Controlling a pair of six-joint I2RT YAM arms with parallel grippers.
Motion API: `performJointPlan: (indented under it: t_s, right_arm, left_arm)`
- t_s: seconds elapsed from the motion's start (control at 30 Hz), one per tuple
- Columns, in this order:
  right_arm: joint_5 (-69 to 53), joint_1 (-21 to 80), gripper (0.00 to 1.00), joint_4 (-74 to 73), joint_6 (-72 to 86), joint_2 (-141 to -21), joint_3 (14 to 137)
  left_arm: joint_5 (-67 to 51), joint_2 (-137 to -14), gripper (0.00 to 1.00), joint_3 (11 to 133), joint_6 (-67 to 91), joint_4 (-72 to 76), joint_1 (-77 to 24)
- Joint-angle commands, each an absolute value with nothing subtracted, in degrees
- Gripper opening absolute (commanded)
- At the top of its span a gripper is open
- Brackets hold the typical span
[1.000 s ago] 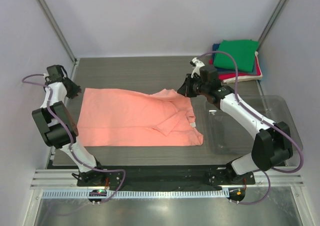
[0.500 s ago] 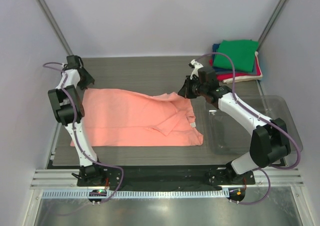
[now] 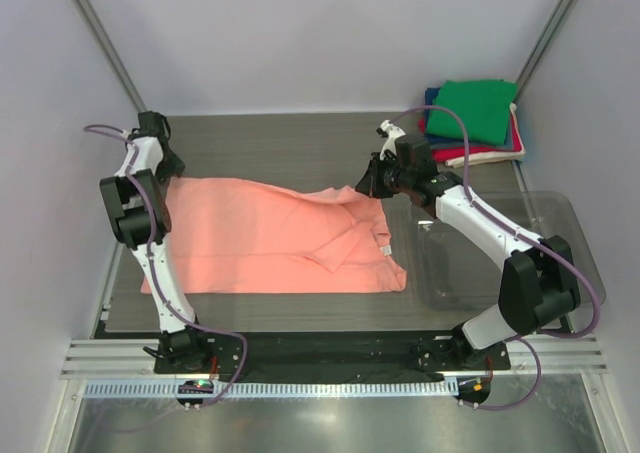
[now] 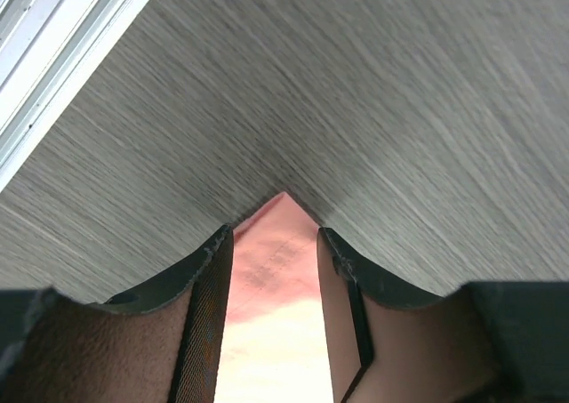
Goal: Fold and stack the t-shirts
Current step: Fold the tshirt
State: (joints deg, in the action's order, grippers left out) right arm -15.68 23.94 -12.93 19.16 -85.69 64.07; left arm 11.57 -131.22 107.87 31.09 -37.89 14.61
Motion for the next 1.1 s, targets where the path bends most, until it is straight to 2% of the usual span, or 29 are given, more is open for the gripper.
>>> performJointPlan:
  t_s: [0.0, 0.23, 0.3, 0.33, 0.37, 0.43, 0.47, 0.63, 0.83, 1.07]
  right_arm:
    - [-16.17, 24.35, 0.01, -11.86, 18.28, -85.52, 65.74]
    - [-16.08, 24.26, 0.01, -11.86, 18.19, -85.34, 65.48]
    - [-16.17, 24.35, 0.01, -11.78, 18.19, -85.34, 65.39]
    - [-16.08, 24.35, 0.01, -11.86, 18.19, -85.43, 65.30]
    - [-16.08, 24.35, 0.01, -11.87, 18.02, -85.43, 65.22]
    - [-16.00, 24.35, 0.01, -11.78, 18.11, -85.60, 65.21]
    - [-16.00, 24.35, 0.01, -11.69, 18.11, -85.61, 65.13]
    - [-16.00, 24.26, 0.01, -11.69, 18.11, -86.04, 65.21]
    - [-16.44, 24.43, 0.01, -11.78, 18.63, -83.77, 66.09]
    - [-14.94, 25.05, 0.01, -15.64, 18.28, -76.91, 63.73]
  left_arm:
    - [13.62, -133.15, 0.43, 110.21, 30.59, -39.29, 14.15]
    - [13.27, -135.70, 0.45, 112.41, 30.06, -40.60, 13.54]
    - [13.80, -137.01, 0.42, 114.25, 29.62, -41.48, 13.10]
    - [13.89, -137.46, 0.39, 114.78, 29.62, -42.09, 13.10]
    - [13.89, -137.72, 0.31, 115.48, 29.62, -42.36, 12.92]
    - [13.71, -137.90, 0.22, 115.40, 29.71, -42.45, 12.83]
    - [13.62, -137.81, 0.14, 115.23, 29.71, -42.28, 12.83]
    - [13.01, -136.24, 0.00, 114.52, 28.92, -42.10, 12.74]
    - [13.10, -129.74, 0.00, 111.10, 28.56, -42.54, 12.74]
    - [13.18, -116.82, 0.00, 99.34, 28.83, -39.91, 12.83]
